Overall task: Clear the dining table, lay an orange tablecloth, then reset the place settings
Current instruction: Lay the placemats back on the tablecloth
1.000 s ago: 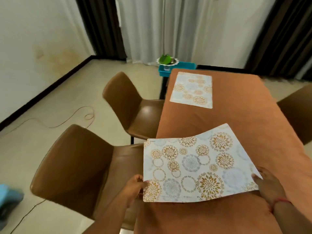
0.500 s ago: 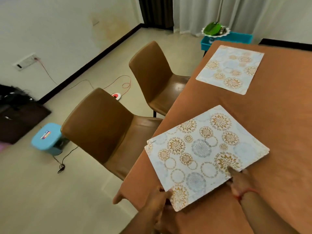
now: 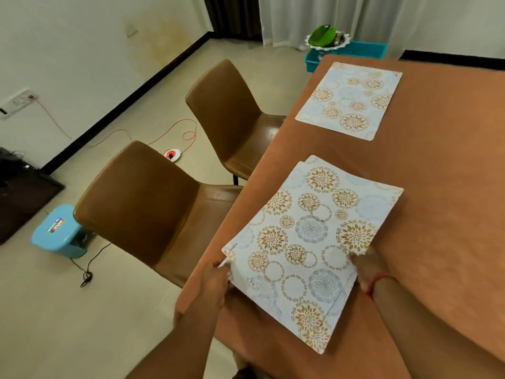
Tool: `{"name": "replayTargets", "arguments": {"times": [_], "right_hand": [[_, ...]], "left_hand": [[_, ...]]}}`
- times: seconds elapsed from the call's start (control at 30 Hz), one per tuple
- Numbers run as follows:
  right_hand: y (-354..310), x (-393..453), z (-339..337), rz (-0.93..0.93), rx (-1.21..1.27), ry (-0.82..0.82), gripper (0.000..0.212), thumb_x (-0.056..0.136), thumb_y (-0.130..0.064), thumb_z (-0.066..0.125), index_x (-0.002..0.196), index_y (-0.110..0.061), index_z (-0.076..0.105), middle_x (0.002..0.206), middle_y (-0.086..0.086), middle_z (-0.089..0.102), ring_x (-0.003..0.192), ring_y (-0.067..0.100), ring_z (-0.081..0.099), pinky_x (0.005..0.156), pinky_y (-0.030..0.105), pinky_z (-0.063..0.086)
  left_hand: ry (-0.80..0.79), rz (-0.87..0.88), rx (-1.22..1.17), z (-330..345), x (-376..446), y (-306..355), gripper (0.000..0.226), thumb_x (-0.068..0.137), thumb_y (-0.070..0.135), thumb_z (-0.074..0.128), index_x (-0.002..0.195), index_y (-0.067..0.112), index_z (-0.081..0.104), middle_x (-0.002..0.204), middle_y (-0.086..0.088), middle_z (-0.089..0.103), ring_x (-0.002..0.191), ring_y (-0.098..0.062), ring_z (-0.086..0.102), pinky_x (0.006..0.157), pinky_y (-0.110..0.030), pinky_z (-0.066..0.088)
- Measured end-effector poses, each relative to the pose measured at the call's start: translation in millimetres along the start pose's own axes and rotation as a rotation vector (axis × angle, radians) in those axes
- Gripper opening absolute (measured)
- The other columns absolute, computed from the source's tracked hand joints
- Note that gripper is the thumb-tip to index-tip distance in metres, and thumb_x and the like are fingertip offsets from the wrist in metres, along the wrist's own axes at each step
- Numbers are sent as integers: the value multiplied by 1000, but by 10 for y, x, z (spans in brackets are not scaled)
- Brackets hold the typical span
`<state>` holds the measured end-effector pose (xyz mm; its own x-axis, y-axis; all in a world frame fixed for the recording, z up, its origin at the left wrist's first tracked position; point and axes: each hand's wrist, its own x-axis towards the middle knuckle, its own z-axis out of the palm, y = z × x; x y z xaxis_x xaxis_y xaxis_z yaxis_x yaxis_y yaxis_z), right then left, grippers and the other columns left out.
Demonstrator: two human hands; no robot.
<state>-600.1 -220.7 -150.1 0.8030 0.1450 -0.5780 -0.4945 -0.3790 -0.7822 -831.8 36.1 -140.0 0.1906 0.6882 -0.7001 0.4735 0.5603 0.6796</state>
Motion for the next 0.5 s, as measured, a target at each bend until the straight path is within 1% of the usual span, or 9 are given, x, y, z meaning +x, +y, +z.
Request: {"name": "replayTargets", "arguments": {"times": [0.07, 0.13, 0.2, 0.23, 0.3, 0.33, 0.37, 0.43, 0.5], "right_hand": [[-27, -9, -1, -25, -10, -39, 27, 98, -3, 53, 122, -14, 58, 125, 4, 62, 115, 25, 56, 105, 39, 43], [-63, -14, -3, -31, -1, -56, 33, 100, -5, 52, 132, -13, 54, 125, 0, 59, 112, 20, 54, 99, 33, 43], [-47, 1, 25, -2, 38, -67, 36, 100, -9, 54, 136, -14, 53, 128, 1, 60, 115, 23, 56, 103, 39, 45], [-34, 8, 53, 18, 54, -44, 36, 99, -11, 57, 134, -14, 54, 127, 3, 61, 116, 26, 57, 104, 44, 46], [-26, 13, 174, 16, 2, 56, 38, 95, -13, 63, 132, -11, 56, 126, 7, 63, 113, 30, 60, 101, 47, 49], [-32, 7, 232, 9, -43, 120, 39, 93, -14, 66, 130, -10, 56, 123, 8, 64, 108, 30, 62, 95, 44, 51], [-46, 0, 308, 5, -71, 192, 37, 91, -14, 67, 127, -9, 58, 119, 10, 66, 100, 30, 63, 88, 40, 53], [-72, -27, 445, 5, -70, 303, 30, 90, -13, 68, 118, -8, 59, 110, 13, 68, 85, 27, 63, 73, 33, 51], [-83, -47, 527, 2, -65, 360, 27, 92, -13, 66, 118, -7, 57, 109, 14, 67, 82, 26, 60, 70, 31, 47]], "left_hand": [[-3, 65, 174, -39, 101, 83, 15, 98, 8, 58, 112, 6, 61, 103, -14, 71, 91, -31, 70, 82, -50, 60], [-20, 145, 409, -58, 172, 110, 10, 98, 11, 59, 104, 7, 65, 98, -13, 71, 81, -25, 68, 68, -37, 59], [-15, 183, 528, -81, 188, 108, 8, 97, 15, 62, 98, 8, 64, 93, -11, 69, 72, -16, 62, 57, -26, 48], [-29, 180, 537, -100, 199, 89, 8, 97, 16, 63, 95, 8, 64, 92, -9, 69, 73, -16, 63, 59, -27, 50], [-68, 146, 482, -171, 220, 61, 10, 96, 17, 66, 91, 10, 61, 92, -9, 70, 81, -22, 68, 70, -37, 60], [-80, 145, 463, -199, 228, 47, 12, 95, 18, 67, 88, 11, 59, 91, -9, 71, 82, -24, 69, 72, -39, 61], [-90, 165, 468, -246, 257, 38, 15, 95, 19, 67, 86, 12, 58, 90, -9, 71, 81, -23, 69, 69, -38, 61], [-115, 189, 458, -344, 325, 31, 13, 95, 19, 67, 88, 13, 58, 93, -9, 71, 81, -21, 69, 65, -35, 59], [-141, 181, 460, -435, 410, 42, 8, 96, 20, 66, 96, 13, 61, 96, -7, 72, 86, -23, 71, 71, -40, 63]]}}
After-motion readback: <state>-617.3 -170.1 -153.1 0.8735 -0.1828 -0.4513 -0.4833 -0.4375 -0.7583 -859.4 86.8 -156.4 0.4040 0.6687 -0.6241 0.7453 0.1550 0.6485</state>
